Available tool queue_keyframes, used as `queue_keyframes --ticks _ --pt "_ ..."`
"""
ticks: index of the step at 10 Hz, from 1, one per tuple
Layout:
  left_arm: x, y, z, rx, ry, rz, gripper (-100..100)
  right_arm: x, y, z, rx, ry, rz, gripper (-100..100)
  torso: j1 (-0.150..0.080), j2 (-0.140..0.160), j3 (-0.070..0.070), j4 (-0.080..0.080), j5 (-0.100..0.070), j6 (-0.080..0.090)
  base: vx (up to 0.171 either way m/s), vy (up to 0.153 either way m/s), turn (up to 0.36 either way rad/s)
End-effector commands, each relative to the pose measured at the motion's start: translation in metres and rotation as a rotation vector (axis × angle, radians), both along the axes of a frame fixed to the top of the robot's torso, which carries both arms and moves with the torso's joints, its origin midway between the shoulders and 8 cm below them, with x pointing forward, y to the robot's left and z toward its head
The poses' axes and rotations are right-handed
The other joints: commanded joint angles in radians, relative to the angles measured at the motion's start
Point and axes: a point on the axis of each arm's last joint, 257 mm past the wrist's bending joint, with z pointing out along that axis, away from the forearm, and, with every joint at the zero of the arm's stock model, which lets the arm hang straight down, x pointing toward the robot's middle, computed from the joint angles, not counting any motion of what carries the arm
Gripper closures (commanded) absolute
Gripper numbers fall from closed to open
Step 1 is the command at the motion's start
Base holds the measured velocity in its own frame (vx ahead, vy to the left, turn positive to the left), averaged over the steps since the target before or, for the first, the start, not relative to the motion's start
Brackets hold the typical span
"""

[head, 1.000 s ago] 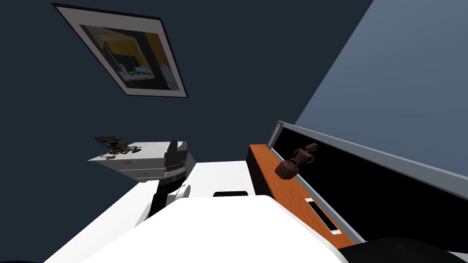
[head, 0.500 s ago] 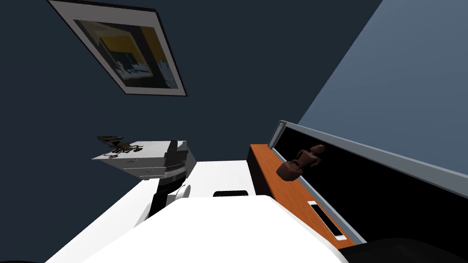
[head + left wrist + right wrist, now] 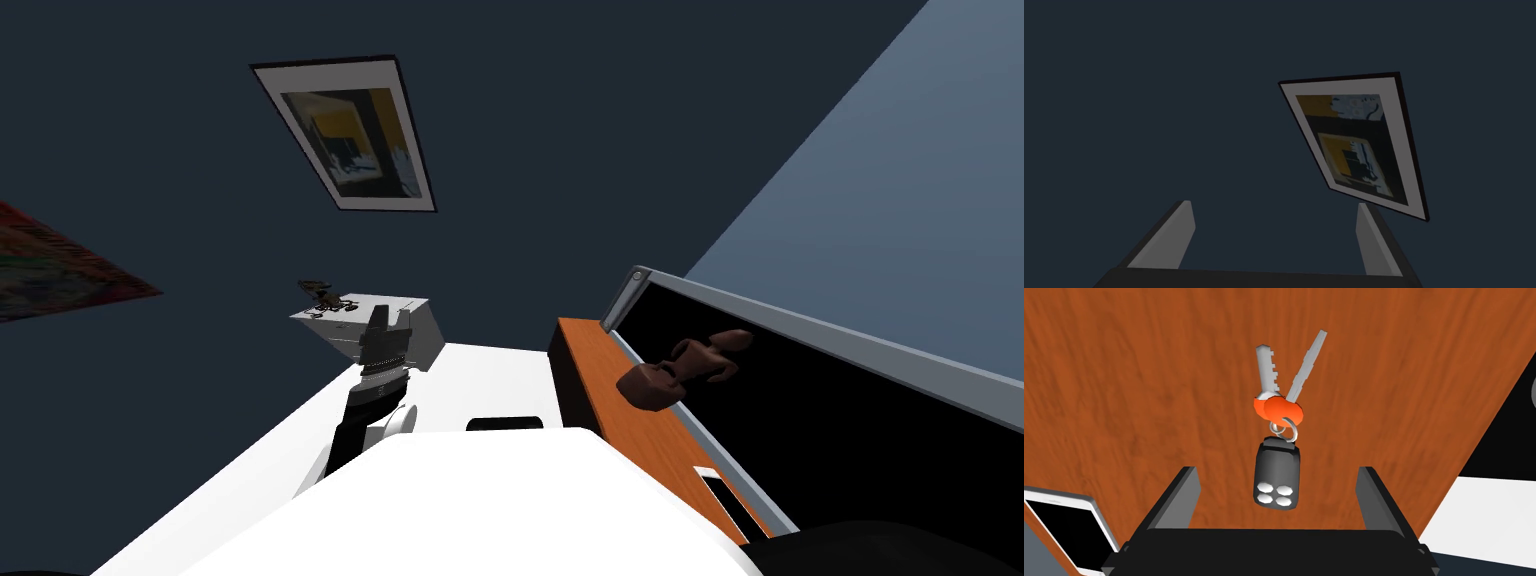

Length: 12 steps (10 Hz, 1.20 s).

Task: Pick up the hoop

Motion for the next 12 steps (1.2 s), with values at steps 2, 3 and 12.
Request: queue_keyframes --ticks 2,3,12 --pt "0.0 0.0 0.0 0.0 0.0 0.0 0 -0.015 0.013 -0.007 0.002 0.003 -0.065 -100 0.0 0.0 0.0 0.0 0.0 0.0 -0.076 -0.018 0.249" --pt "0.0 0.0 0.0 0.0 0.0 0.0 0 -0.023 0.019 -0.01 0.003 0.006 -0.091 -100 0.0 0.0 0.0 0.0 0.0 0.001 -0.07 -0.014 0.211" --pt "0.0 0.0 0.0 0.0 0.0 0.0 0 -0.015 0.013 -0.007 0.002 0.003 -0.065 100 0.0 -0.005 -0.003 -0.001 -0.001 0.001 -0.006 -0.003 0.0"
